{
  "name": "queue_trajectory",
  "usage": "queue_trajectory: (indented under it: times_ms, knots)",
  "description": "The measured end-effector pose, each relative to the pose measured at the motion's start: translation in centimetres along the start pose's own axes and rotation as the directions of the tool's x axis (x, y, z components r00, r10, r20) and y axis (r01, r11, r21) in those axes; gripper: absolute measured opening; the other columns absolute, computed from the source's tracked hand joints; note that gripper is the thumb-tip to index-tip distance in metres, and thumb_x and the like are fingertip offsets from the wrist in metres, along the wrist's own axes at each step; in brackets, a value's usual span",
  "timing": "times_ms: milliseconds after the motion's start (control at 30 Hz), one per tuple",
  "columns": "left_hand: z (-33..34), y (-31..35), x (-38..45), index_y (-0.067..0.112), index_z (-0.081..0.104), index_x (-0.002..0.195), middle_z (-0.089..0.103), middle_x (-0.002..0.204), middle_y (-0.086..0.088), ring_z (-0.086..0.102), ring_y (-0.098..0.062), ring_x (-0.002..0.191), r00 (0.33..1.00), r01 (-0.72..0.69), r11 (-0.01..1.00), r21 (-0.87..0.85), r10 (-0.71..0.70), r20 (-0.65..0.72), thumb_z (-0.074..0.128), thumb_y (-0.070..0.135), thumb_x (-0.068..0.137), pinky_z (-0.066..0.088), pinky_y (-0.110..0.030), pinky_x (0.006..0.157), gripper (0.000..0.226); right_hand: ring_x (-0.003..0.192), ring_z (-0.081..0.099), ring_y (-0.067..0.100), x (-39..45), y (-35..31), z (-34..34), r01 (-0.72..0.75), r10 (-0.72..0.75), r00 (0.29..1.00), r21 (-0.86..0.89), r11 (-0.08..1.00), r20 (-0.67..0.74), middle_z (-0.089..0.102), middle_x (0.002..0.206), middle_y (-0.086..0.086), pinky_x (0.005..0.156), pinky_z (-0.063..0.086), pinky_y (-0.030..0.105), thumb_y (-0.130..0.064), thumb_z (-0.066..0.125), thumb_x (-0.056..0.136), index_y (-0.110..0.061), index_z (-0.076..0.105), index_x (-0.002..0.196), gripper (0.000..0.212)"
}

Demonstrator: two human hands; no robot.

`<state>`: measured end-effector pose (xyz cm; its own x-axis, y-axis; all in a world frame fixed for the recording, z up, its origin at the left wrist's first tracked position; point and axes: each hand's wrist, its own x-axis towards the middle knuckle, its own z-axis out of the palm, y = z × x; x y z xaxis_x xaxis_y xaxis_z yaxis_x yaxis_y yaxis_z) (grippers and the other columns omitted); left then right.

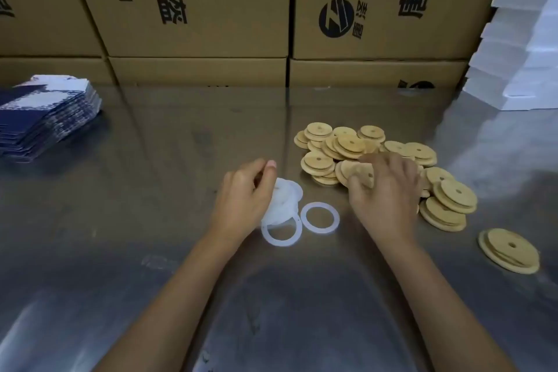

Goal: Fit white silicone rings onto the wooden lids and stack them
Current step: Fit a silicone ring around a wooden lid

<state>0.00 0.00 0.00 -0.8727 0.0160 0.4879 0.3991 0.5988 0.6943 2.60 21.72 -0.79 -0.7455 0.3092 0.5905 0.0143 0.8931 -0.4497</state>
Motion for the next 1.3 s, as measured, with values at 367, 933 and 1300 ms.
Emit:
queue_trajectory:
  times_ms: [367, 933, 1300]
  knots:
    - [0.0, 0.8, -0.6, 0.017, 0.052, 0.073, 0.05, 0.074, 0.009, 0.043, -0.015, 0.077, 0.976, -0.214, 0.962, 0.17, 0.216, 0.01, 0.044, 0.032, 0.094, 0.04, -0.032, 0.07, 0.027, 0.151, 0.018, 0.029, 0.1, 2.1, 0.4, -0.158, 0.175, 0.979, -0.154, 0.975, 0.103, 0.044, 0.151, 0.011, 0.122, 0.003, 0.052, -0.051, 0.063, 0.088, -0.009, 0.059, 0.122, 0.054]
    - [0.8, 4.5, 2.1, 0.024, 0.055, 0.112, 0.064, 0.094, 0.009, 0.061, -0.006, 0.082, 0.884, 0.319, 0.916, -0.242, -0.196, 0.425, 0.06, 0.042, 0.092, 0.047, -0.023, 0.068, 0.027, 0.091, 0.072, 0.01, 2.2, -5.4, -1.4, -0.503, 0.13, 0.862, 0.791, 0.348, 0.49, 0.075, 0.104, 0.003, 0.071, 0.055, 0.019, 0.002, 0.077, 0.081, -0.016, 0.06, 0.117, 0.043]
    - [0.1, 2.0, 2.4, 0.016, 0.066, 0.119, 0.072, 0.085, -0.01, 0.059, -0.007, 0.063, 0.926, 0.271, 0.858, -0.436, -0.109, 0.361, 0.068, 0.026, 0.09, 0.044, -0.016, 0.051, 0.03, 0.094, 0.071, 0.016, 1.4, -5.0, 1.4, -0.673, 0.013, 0.733, 0.722, 0.16, 0.68, 0.075, 0.114, 0.009, 0.073, 0.052, 0.028, -0.019, 0.067, 0.095, -0.008, 0.069, 0.121, 0.028]
